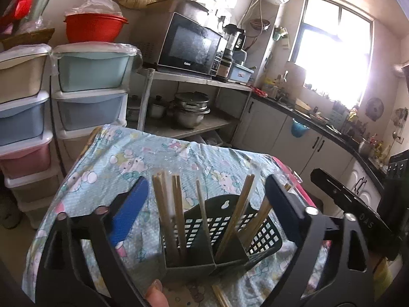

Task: Organize utensils
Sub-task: 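Lower the chopsticks into the caddy compartments and open both tools, then pull both tools back and lower them toward the remaining chopsticks on the cloth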

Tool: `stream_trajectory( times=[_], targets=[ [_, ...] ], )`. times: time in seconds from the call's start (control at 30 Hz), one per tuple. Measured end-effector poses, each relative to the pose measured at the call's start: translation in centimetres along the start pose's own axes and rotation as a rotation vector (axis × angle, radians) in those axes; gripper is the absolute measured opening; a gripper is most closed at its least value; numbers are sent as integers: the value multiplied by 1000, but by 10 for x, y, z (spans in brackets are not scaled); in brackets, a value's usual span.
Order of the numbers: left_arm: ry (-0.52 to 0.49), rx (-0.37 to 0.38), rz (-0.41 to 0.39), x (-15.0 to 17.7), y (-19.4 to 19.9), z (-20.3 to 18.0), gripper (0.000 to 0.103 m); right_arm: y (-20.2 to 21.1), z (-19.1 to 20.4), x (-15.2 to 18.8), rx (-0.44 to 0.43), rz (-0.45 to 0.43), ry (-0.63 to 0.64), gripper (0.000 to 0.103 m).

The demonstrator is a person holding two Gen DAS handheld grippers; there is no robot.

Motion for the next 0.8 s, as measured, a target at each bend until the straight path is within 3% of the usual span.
stream_trajectory(
  times=[0.07, 0.3, 0.8],
  targets=[
    [0, -3, 0, 2, 2, -1, 92, 2, 0, 4, -3, 10, -4, 52],
    [-28, -37, 5, 15, 7, -3, 92, 12, -1, 17, 0, 33, 1, 55],
    [-18, -31, 37, 47, 14, -4, 92, 36, 0, 39, 16, 57, 21, 61]
  ],
)
Point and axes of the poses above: each gripper's, at about its wrist camera, not at the fingertips, and y roughly against the way its jaws point, z to its left, x to its underside, the point moved 8 cm from there along -y, roughly the way its jaws point, and after that the axes turned 4 degrees about x, right-handed, at the moved point
